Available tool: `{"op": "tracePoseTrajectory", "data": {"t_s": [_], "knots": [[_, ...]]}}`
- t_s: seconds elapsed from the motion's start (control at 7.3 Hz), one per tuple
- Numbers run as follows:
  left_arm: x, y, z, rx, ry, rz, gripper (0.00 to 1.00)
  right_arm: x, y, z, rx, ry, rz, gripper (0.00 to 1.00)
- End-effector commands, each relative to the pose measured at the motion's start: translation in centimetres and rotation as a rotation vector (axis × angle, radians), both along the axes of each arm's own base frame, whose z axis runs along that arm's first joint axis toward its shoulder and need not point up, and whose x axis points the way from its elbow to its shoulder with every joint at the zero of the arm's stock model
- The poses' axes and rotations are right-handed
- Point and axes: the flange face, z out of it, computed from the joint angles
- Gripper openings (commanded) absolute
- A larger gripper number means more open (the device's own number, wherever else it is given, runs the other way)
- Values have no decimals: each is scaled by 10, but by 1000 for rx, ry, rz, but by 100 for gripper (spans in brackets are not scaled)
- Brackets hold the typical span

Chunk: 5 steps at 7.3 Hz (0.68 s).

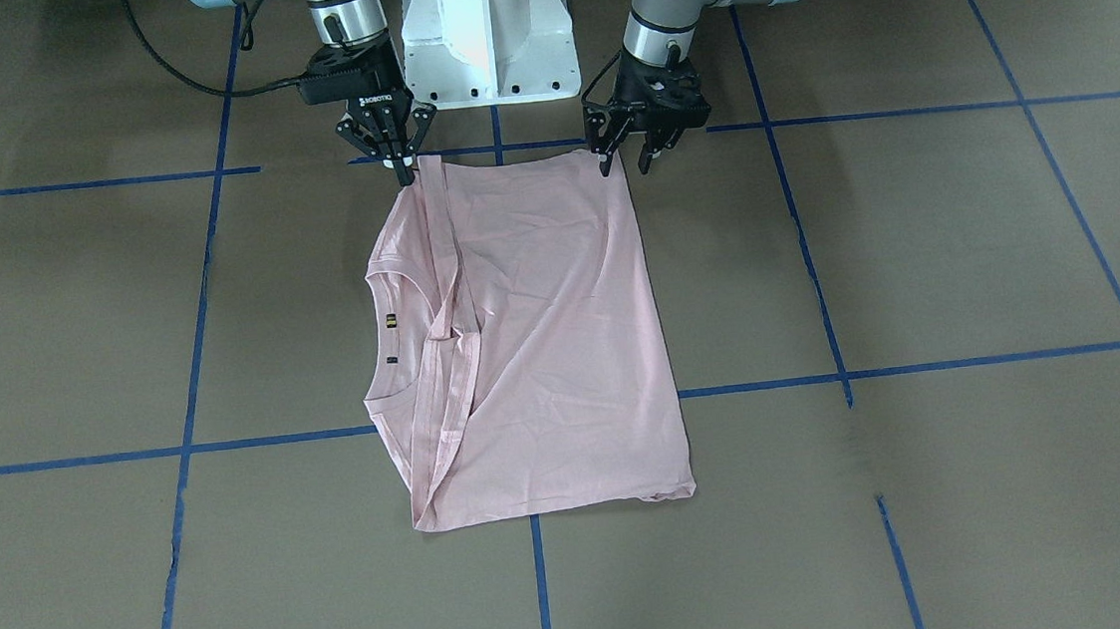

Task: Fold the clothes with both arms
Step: 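Lower the left gripper beside the right gripper onto the shirt edge nearest the robot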

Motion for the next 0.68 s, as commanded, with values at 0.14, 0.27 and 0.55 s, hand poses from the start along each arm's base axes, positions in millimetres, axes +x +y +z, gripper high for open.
{"op": "tracePoseTrajectory", "data": {"t_s": [0.14, 0.27, 0.55], "knots": [[9, 17, -3, 1, 5, 33, 61, 0, 0, 0, 0, 0, 0, 0], [13, 24, -2, 1, 3, 47, 61, 0, 0, 0, 0, 0, 0, 0], [16, 32, -1, -1, 1, 60, 57, 0, 0, 0, 0, 0, 0, 0]]}}
